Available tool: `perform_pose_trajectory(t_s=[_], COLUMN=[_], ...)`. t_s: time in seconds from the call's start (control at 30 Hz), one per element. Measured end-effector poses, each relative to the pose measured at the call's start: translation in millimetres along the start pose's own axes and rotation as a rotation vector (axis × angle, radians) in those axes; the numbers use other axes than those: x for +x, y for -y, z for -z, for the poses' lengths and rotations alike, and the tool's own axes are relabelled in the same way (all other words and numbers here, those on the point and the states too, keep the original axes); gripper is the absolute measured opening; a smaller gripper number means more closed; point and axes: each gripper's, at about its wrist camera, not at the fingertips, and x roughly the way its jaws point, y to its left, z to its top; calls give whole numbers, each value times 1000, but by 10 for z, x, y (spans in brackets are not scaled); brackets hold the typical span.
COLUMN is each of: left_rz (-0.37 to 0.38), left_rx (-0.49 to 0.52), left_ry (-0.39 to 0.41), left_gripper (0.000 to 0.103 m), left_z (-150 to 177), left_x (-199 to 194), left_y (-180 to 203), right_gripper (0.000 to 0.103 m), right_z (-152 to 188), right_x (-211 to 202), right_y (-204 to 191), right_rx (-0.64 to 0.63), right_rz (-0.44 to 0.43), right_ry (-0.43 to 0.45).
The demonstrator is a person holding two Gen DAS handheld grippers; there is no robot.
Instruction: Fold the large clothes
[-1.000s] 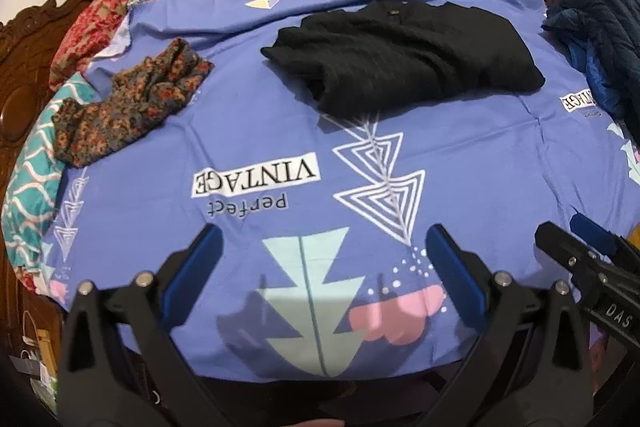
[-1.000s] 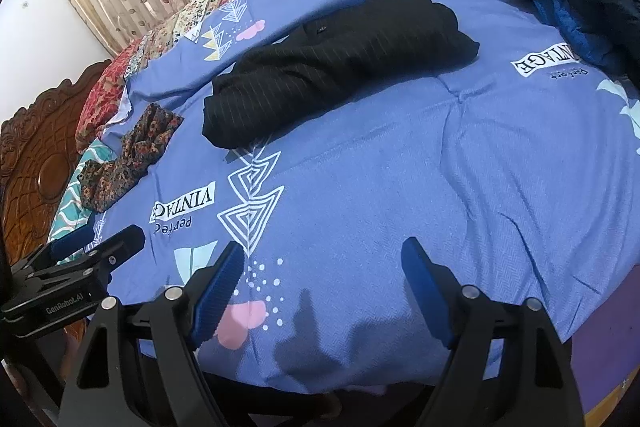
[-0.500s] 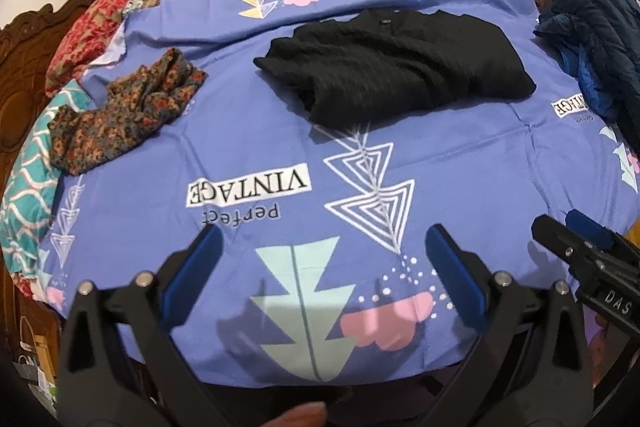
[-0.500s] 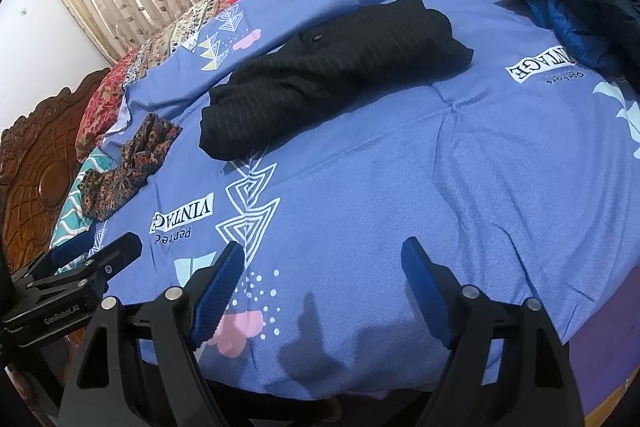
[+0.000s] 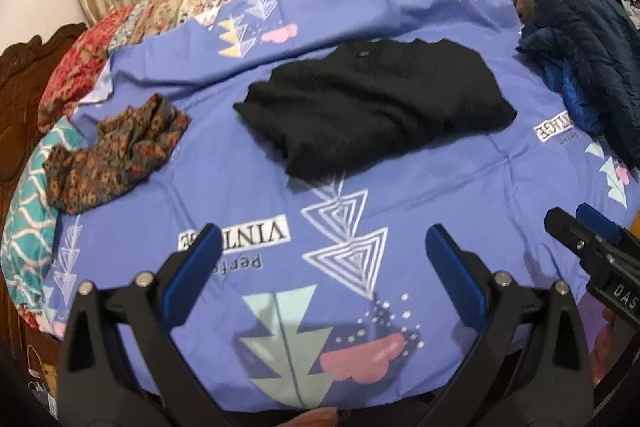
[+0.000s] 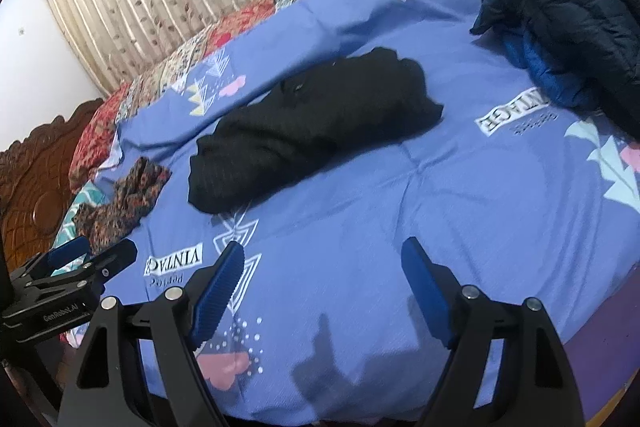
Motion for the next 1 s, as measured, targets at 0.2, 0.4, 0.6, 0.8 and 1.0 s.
perform_pose_trajectory(t_s=[0.2,0.4,0.6,0.8,1.0], left_rz=[10,9,7,-11,-17], left_rx=[22,51,54,46,33], left_ry=[0,-18,-39,-53,-57], left_gripper=[97,97,97,97,97], left_z=[-85,-83,-29,34,65], left_x=[-21,10,23,38,39], left_y=[128,235,235,172,114], right_gripper=[93,93,93,93,93], right_z=[-69,-75,-17,5,13], right_x=[-17,10,89,126,123], right_y=[109,172,89,2,-57], right_rx=[20,39,22,6,-7], right_rz=[4,-7,-32,-52,-57], right_ry=[14,8,-22,-34,-34])
